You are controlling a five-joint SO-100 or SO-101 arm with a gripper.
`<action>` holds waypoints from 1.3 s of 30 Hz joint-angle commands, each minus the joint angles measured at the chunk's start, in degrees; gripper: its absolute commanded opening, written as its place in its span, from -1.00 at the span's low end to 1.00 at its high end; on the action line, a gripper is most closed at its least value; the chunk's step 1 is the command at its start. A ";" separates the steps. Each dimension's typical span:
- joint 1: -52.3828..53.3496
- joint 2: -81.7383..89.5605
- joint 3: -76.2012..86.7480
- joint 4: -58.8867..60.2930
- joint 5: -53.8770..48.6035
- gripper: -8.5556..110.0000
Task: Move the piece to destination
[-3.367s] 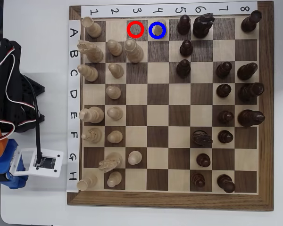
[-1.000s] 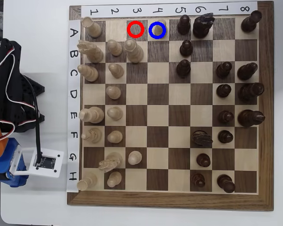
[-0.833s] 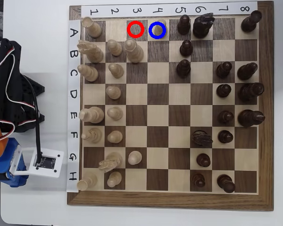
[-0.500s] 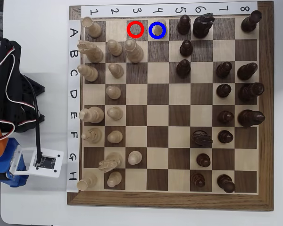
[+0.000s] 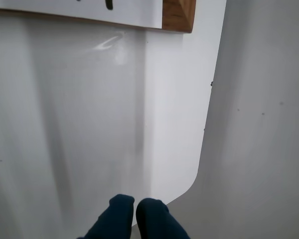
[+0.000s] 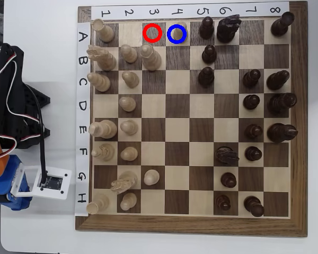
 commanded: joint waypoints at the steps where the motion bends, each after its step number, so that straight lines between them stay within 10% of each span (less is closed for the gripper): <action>1: 0.88 3.34 0.09 0.62 1.14 -0.86; 39: 1.93 3.34 0.09 0.53 2.29 -0.86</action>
